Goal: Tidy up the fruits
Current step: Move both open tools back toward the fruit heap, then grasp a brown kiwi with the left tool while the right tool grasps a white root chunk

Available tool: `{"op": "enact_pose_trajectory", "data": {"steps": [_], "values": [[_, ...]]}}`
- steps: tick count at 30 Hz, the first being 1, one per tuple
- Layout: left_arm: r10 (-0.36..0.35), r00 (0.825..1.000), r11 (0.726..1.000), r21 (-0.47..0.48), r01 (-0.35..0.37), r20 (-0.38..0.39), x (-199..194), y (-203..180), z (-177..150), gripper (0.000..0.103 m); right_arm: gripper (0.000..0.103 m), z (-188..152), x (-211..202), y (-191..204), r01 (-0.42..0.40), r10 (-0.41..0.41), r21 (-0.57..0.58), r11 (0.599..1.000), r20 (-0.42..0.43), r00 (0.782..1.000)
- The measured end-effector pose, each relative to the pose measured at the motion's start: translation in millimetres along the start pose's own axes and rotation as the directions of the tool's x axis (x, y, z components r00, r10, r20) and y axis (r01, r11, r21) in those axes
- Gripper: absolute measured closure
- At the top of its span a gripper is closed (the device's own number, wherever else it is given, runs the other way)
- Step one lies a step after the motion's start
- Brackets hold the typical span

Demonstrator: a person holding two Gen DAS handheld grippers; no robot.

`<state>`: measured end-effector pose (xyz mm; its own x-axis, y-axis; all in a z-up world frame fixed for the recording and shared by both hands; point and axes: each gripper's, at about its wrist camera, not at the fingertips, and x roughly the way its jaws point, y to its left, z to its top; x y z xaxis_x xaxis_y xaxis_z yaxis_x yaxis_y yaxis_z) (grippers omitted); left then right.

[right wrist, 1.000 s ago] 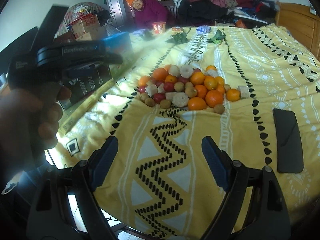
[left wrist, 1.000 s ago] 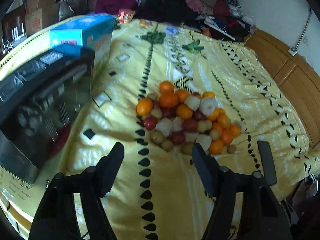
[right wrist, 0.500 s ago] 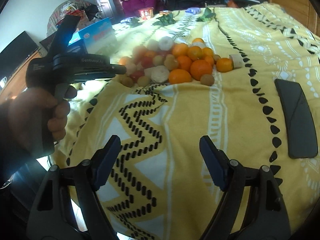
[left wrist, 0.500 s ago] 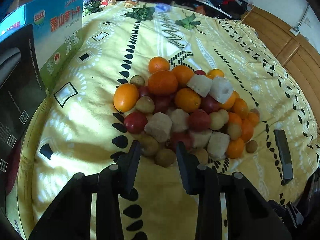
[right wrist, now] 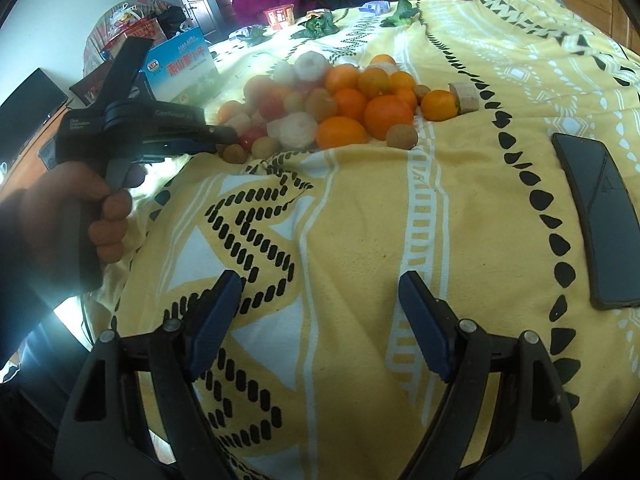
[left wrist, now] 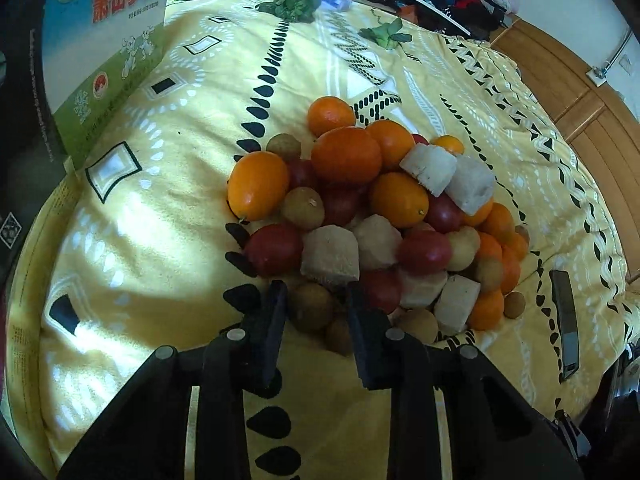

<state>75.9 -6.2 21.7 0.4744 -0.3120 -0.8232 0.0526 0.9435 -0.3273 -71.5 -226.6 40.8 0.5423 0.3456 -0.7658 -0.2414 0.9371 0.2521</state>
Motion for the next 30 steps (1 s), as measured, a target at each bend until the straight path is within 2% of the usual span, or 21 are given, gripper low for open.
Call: {"op": "enact_pose_trajectory", "data": {"steps": [2, 3, 5, 10, 15, 18, 19, 20, 23, 26, 30], "values": [[0.016, 1.000, 1.000, 0.001, -0.016, 0.004, -3.7, -0.7, -2.3, 0.080, 0.023, 0.5, -1.7, -0.4, 0.001, -0.001, 0.001, 1.000, 0.003, 1.000], [0.014, 1.000, 1.000, 0.002, -0.014, 0.011, -7.8, -1.4, -4.1, 0.080, 0.032, 1.4, -3.2, -0.8, 0.000, 0.000, 0.003, 1.000, 0.006, 1.000], [0.010, 0.999, 1.000, 0.024, -0.011, 0.035, -21.1, -4.6, -9.7, 0.080, 0.042, 4.5, -7.3, -1.0, -0.011, 0.011, 0.007, 1.000, 0.019, 1.000], [-0.005, 0.997, 0.998, 0.066, 0.000, 0.079, -59.9, -6.9, -27.8, 0.080, 0.044, 19.4, -16.4, 4.0, -0.041, 0.041, -0.008, 0.999, 0.076, 0.996], [-0.010, 0.996, 0.999, 0.031, 0.007, 0.083, -75.9, 2.0, -35.9, 0.080, 0.046, 64.0, 7.3, 5.5, -0.189, 0.183, 0.082, 0.979, 0.076, 0.980], [-0.023, 0.997, 0.999, 0.030, 0.020, 0.078, -77.4, 1.0, -35.3, 0.080, 0.048, 86.1, 47.8, 0.9, -0.306, 0.309, 0.218, 0.927, 0.020, 0.951], [-0.026, 0.997, 0.999, 0.030, 0.024, 0.078, -77.7, 0.6, -34.8, 0.080, 0.048, 87.2, 61.2, -2.4, -0.308, 0.321, 0.269, 0.912, -0.005, 0.947], [-0.032, 0.996, 0.999, 0.030, 0.030, 0.079, -78.5, 0.2, -34.0, 0.080, 0.048, 88.7, 71.1, -4.3, -0.295, 0.315, 0.298, 0.908, -0.021, 0.949], [-0.053, 0.995, 0.998, 0.038, 0.050, 0.080, -79.2, -4.1, -31.7, 0.080, 0.050, 89.6, 81.0, -5.6, -0.202, 0.225, 0.312, 0.928, -0.041, 0.973], [-0.065, 0.995, 0.997, 0.035, 0.062, 0.078, -75.3, -6.1, -30.4, 0.080, 0.050, 93.8, 79.5, 1.2, -0.185, 0.197, 0.277, 0.943, -0.015, 0.980], [-0.079, 0.994, 0.996, 0.039, 0.077, 0.075, -74.6, -9.5, -31.5, 0.080, 0.051, 101.9, 83.2, 2.0, -0.182, 0.187, 0.281, 0.942, 0.011, 0.982]]}}
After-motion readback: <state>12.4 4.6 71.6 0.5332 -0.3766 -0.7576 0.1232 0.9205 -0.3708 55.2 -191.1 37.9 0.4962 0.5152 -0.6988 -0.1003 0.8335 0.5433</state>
